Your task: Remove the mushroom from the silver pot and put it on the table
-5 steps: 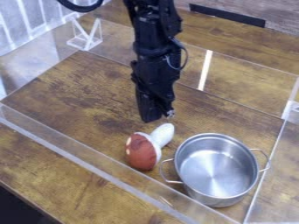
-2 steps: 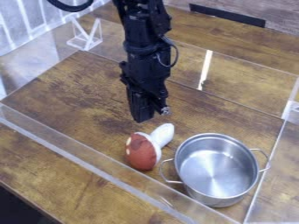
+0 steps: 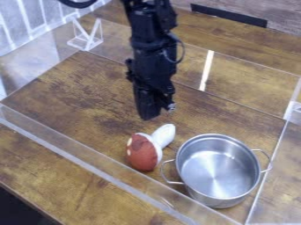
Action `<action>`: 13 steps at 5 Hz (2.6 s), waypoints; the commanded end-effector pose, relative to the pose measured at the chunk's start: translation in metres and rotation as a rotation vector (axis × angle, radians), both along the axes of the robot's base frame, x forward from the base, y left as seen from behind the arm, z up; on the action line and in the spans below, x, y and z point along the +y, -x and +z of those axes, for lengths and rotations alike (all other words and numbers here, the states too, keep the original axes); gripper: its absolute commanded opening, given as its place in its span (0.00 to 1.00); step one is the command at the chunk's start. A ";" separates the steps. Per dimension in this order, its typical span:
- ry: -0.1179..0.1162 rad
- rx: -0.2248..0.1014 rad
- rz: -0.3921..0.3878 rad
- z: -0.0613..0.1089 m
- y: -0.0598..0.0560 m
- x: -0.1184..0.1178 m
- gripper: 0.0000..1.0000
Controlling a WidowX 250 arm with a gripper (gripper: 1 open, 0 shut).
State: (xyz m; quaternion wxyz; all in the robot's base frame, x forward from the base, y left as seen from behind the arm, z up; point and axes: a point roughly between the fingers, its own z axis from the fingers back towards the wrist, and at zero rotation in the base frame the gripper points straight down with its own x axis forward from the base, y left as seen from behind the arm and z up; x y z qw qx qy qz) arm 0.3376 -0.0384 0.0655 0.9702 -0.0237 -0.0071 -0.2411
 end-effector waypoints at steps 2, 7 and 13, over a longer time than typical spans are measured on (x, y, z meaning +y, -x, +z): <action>0.028 -0.031 0.070 0.013 -0.001 0.002 0.00; 0.052 0.025 -0.092 0.013 0.008 -0.017 0.00; 0.075 0.072 0.012 0.005 0.007 0.018 0.00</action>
